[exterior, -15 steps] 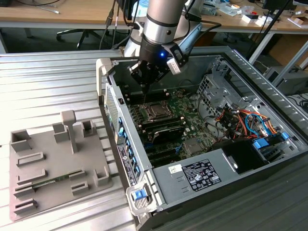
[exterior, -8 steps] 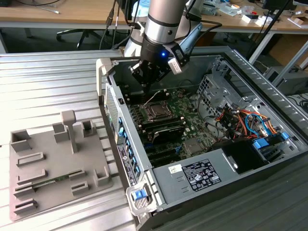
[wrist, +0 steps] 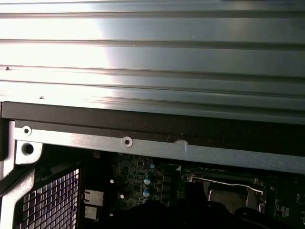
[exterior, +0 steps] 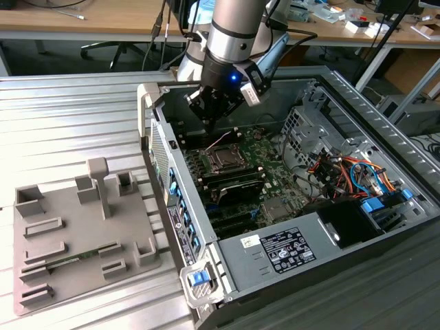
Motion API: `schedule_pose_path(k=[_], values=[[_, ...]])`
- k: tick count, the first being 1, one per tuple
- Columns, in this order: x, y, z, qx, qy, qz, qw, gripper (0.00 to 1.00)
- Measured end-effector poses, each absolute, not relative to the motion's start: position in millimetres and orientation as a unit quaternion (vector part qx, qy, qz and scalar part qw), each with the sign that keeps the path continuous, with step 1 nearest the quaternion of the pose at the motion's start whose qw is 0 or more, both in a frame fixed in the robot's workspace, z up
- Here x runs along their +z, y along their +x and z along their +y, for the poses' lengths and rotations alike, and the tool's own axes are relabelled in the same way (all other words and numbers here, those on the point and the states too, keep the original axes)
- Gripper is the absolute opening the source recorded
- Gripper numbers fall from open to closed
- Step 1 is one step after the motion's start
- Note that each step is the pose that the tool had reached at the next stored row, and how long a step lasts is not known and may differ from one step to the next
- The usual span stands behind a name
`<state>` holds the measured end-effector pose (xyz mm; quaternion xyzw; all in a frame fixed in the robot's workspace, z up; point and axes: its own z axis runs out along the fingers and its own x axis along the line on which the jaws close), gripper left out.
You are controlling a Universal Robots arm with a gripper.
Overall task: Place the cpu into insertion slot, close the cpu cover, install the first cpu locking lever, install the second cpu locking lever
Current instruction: 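Install the first cpu locking lever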
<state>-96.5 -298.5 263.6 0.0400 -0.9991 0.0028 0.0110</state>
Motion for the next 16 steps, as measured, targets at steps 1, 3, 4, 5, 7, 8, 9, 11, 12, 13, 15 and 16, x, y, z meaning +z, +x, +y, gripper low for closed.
schedule_pose_path(k=[1, 3, 4, 5, 7, 8, 9, 11, 12, 13, 15, 16], values=[[263.5, -96.2, -298.4, 0.003, 0.040, -0.999, 0.011, 0.11], [263.3, -95.7, -298.4, 0.003, 0.040, -0.999, 0.011, 0.11], [263.2, -95.6, -298.4, 0.003, 0.040, -0.999, 0.011, 0.11], [263.1, -95.3, -298.3, 0.003, 0.040, -0.999, 0.011, 0.11], [262.9, -95.0, -298.3, 0.003, 0.040, -0.999, 0.011, 0.11], [262.8, -94.8, -298.3, 0.003, 0.040, -0.999, 0.011, 0.11], [262.7, -94.7, -298.3, 0.003, 0.040, -0.999, 0.011, 0.11], [262.5, -94.4, -298.2, 0.003, 0.040, -0.999, 0.011, 0.11], [262.3, -94.2, -298.2, 0.003, 0.040, -0.999, 0.011, 0.11], [262.2, -93.9, -298.2, 0.003, 0.040, -0.999, 0.011, 0.11], [262.0, -93.6, -298.2, 0.003, 0.040, -0.999, 0.011, 0.11], [261.9, -93.4, -298.1, 0.003, 0.040, -0.999, 0.011, 0.11]])
